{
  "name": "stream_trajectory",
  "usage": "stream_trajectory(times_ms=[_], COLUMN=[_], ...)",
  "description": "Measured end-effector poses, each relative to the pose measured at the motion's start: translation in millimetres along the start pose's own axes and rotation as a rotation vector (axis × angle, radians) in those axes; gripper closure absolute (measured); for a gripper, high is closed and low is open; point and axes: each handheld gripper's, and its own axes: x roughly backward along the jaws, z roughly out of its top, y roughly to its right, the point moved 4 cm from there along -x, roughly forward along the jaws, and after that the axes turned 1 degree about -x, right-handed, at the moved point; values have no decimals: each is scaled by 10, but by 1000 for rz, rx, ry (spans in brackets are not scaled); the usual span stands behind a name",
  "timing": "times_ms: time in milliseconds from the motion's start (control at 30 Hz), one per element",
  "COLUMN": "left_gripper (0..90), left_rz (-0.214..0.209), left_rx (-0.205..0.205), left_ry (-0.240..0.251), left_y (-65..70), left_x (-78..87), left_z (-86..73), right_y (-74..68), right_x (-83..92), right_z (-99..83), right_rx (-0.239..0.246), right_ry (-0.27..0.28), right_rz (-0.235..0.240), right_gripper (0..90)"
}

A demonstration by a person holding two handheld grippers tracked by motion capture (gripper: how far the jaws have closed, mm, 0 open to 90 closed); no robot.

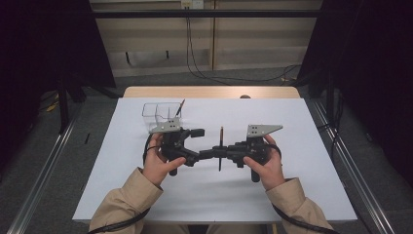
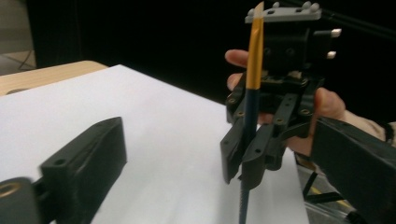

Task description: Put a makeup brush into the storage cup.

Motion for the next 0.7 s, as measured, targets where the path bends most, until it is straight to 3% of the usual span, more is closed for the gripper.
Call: stream_trajectory(times_ms=[233, 500, 700], left_gripper=[207, 343, 453], left_rz=[8, -24, -42], left_rx=[-21, -43, -37], left_ry=[27, 32, 44], left_y=[4, 34, 54], left_x=[4, -49, -108], left_z=[54, 63, 70], right_y=[-2, -12, -18], right_x=[-22, -35, -47], right_z=[-5, -7, -8], right_rx=[6, 14, 16], right_ry=[-3, -9, -9], right_rz=[-2, -3, 0], right_gripper=[840, 840, 839])
